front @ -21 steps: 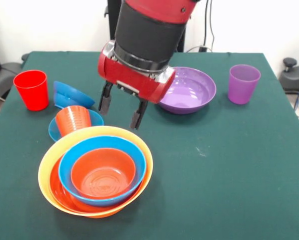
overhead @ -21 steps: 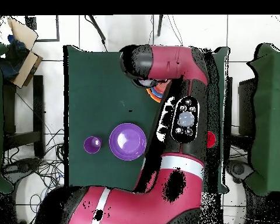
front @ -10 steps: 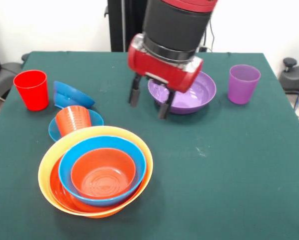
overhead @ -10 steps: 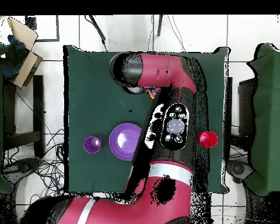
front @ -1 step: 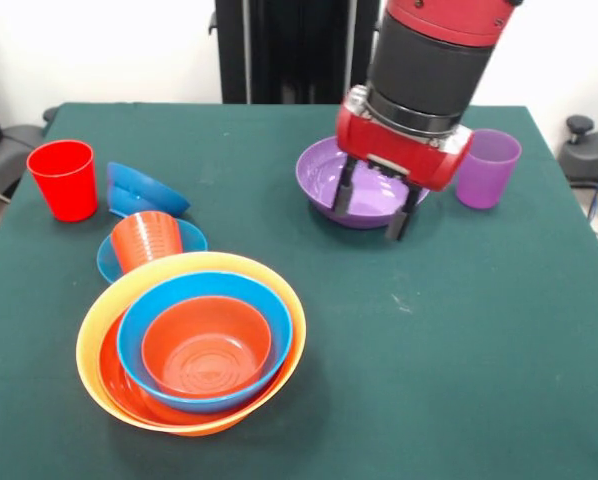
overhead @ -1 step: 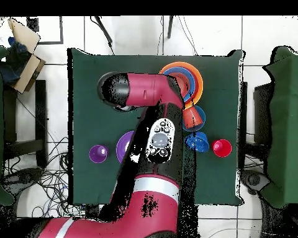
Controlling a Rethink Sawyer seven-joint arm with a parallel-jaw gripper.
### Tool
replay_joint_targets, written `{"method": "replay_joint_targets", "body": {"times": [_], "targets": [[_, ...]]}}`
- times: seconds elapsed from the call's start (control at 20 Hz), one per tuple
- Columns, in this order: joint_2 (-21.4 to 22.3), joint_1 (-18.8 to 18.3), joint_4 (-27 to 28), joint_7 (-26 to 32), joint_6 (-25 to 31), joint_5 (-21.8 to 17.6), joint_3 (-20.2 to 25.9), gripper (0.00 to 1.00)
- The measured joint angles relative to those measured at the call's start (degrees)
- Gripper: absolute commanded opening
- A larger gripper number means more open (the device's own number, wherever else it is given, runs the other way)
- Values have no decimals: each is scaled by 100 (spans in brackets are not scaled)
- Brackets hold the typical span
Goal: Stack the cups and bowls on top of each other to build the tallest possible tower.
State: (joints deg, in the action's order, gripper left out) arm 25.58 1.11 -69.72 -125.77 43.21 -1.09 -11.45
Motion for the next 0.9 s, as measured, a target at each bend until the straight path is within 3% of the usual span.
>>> {"method": "replay_joint_targets", "body": {"times": [0.55,0.9], "targets": [[-63,625,-614,-676,-409,12,-566,100],[-167,737,-872,-867,-632,30,-700,100]]}}
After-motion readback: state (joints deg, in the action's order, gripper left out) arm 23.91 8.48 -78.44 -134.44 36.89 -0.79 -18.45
